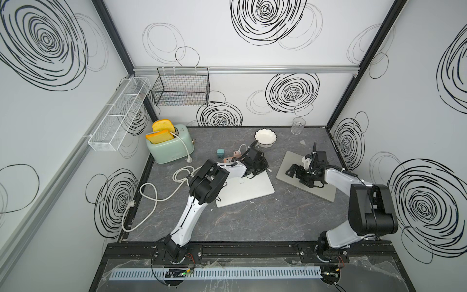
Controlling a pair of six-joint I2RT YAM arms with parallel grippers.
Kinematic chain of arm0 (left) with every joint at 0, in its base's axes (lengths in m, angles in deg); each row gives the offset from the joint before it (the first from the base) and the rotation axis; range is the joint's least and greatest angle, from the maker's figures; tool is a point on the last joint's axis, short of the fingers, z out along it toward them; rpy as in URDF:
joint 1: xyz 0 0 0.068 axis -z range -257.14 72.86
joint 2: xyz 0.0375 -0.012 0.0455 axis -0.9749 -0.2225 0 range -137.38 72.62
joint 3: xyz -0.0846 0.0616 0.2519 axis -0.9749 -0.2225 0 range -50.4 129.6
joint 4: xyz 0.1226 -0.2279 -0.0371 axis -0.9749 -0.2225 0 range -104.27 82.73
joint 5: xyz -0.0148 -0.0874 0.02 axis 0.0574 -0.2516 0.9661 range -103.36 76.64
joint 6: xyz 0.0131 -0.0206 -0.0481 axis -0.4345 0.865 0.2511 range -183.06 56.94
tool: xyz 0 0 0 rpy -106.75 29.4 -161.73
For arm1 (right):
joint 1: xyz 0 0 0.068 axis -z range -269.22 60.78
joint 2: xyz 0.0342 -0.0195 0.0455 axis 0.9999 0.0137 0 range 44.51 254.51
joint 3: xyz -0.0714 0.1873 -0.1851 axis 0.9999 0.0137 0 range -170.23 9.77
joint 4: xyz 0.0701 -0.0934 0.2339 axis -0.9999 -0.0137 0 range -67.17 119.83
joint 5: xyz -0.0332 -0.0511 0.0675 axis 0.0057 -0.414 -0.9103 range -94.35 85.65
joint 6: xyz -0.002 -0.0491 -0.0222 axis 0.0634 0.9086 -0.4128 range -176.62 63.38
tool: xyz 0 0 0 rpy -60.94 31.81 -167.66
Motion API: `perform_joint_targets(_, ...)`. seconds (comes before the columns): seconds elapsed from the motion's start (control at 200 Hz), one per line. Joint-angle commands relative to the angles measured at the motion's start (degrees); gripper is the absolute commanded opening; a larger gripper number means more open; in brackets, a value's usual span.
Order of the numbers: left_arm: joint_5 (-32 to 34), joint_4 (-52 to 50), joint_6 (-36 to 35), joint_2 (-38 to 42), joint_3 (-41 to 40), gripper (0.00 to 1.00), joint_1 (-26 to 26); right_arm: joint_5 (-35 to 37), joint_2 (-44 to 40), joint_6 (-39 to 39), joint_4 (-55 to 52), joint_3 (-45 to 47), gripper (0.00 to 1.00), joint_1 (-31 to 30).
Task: Unplug the laptop charger
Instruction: Remove the charging cable from the laptop, then remove the charging cable from the plug.
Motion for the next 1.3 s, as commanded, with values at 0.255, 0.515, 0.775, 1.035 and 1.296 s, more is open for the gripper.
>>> perform_joint_targets(0.255, -2.38, -5.64, -8.71, 3.70, 2.79, 0.45, 0.71, 7.31, -0.68, 3.50, -8.04, -12.22, 0.99, -7.19)
perform_joint_targets(0.515, -3.48, -5.22, -11.97, 14.23, -5.38, 0.52, 0.17, 11.35, 0.33, 6.56, -11.57, -22.99, 0.99, -12.44)
perform_joint_targets(0.775, -5.47, -7.05, -14.19, 25.34, -14.84, 0.64, -3.32, 11.26, 1.86, 7.52, -11.73, -27.79, 0.99, -17.36)
perform_joint_targets(1.035, -7.20, -9.25, -18.61, 38.62, -28.79, 0.65, -14.57, 8.04, 7.77, 7.07, -11.74, -37.83, 0.99, -22.83)
perform_joint_targets(1.296, -10.61, -12.66, -25.00, 39.63, -29.74, 0.63, -28.06, 4.60, 21.39, 5.66, -12.56, -50.67, 1.00, -28.07)
